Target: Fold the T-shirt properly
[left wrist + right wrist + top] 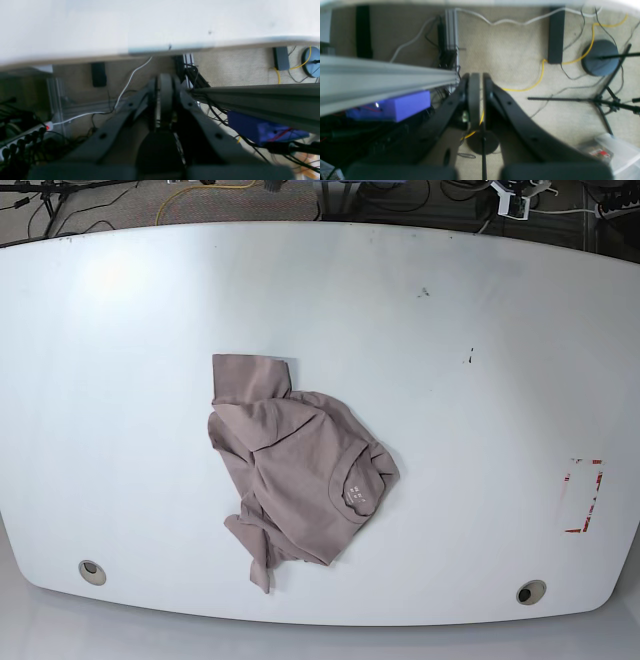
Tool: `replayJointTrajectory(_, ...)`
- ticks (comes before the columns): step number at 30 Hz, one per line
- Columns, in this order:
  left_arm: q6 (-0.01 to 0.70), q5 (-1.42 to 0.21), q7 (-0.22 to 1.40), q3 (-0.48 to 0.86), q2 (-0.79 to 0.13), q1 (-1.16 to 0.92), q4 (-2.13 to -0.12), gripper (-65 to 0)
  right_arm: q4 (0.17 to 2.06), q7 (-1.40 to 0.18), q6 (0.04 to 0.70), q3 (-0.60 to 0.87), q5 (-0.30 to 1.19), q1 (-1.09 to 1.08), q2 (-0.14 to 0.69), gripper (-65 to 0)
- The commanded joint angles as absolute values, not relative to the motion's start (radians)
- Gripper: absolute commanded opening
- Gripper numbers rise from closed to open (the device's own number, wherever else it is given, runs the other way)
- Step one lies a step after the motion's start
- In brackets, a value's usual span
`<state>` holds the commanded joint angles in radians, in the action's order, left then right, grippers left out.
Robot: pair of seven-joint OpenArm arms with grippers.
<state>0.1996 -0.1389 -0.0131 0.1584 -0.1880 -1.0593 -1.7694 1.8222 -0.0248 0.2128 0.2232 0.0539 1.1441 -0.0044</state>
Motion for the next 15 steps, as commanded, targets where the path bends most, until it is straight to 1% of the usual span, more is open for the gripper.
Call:
replayJointTrajectory(11, 0.198, -0.105, -0.021, 0.223, -0.177, -1.048, -1.812, -64.3, 1.867, -0.02, 0.213, 0.23, 0.045, 1.123, 0.0, -63.3)
replayJointTrajectory(15, 0.199, -0.118, -0.026, 0.229, -0.174, -1.047, -1.838, -64.3, 1.872, -0.025, 0.216, 0.232, 0.044, 1.086, 0.001, -63.2)
